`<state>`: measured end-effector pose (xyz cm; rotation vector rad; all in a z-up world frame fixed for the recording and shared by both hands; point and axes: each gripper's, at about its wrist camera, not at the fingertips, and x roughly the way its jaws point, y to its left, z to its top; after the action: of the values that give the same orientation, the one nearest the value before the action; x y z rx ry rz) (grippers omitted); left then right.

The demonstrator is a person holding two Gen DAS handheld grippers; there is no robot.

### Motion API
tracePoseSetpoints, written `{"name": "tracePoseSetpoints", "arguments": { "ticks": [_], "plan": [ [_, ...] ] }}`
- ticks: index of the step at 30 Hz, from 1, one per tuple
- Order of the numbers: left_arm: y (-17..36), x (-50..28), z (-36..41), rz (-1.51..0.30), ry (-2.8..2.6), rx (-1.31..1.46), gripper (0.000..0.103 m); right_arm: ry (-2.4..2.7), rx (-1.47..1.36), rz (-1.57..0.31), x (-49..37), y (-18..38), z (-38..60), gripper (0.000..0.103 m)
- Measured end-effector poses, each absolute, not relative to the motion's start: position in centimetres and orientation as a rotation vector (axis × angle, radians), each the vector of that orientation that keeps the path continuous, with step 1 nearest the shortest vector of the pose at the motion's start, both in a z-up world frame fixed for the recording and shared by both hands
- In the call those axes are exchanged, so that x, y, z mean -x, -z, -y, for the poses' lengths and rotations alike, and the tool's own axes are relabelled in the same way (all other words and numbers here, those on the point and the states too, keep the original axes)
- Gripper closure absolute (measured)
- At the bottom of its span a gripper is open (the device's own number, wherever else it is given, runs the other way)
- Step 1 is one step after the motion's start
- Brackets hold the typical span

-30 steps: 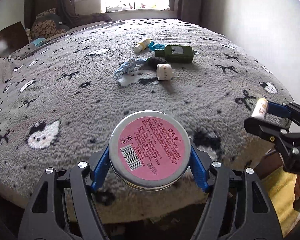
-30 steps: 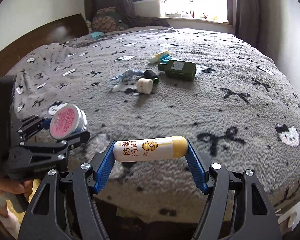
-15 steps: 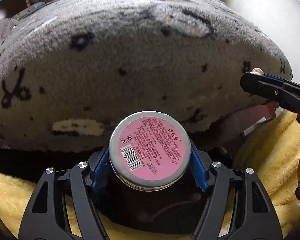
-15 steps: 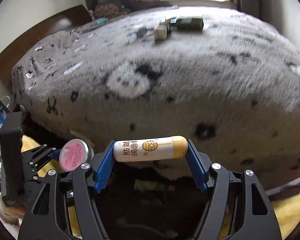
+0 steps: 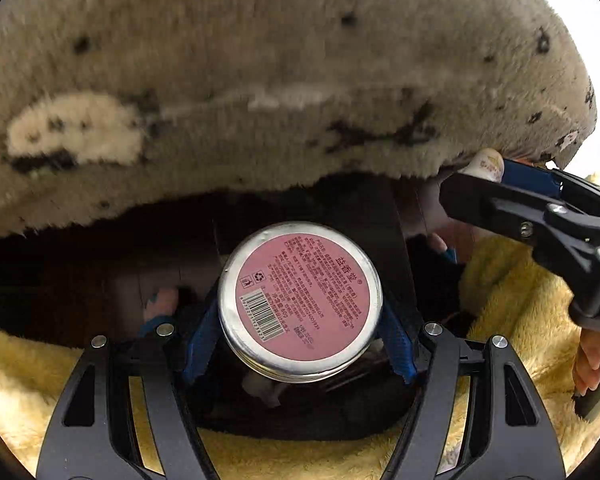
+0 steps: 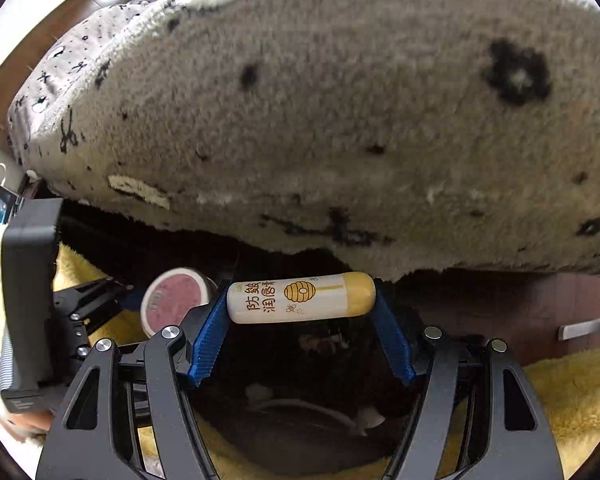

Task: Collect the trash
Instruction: 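Lower the lip balm and pink tin over the bin and open both grippers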

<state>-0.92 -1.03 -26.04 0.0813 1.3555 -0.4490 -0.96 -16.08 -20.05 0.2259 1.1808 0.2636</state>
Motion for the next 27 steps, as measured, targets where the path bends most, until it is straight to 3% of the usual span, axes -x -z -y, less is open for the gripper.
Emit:
{"name": "tracePoseSetpoints", "arguments": {
  "ticks": [6,9,13,20,27],
  "plan": [
    [26.4,1.3,1.0,-1.363,0.465,-0.073,0.036,-0.266,-0.227,-1.204,1.2,20.6,15.8,0.034],
    [26.4,1.4,0.9,-1.367,0.46,-0.07,0.025,-0.261,-0.226,-1.217,0.9,20.7,15.4,0.034],
    [26.0,1.4,0.4,-1.358,0.452,-0.064,0.02,-0.238,-0.239,-1.209,0.9,21.1,16.0,0.024],
    [24.8,1.3,0.2,-1.333,0.444,-0.075,0.017,-0.216,-0.261,-1.166,1.4,20.0,17.2,0.021],
    [19.3,0.6,-0.6,-1.164,0.406,-0.117,0.017,-0.177,-0.246,-1.053,0.6,16.0,18.6,0.021]
  ]
}}
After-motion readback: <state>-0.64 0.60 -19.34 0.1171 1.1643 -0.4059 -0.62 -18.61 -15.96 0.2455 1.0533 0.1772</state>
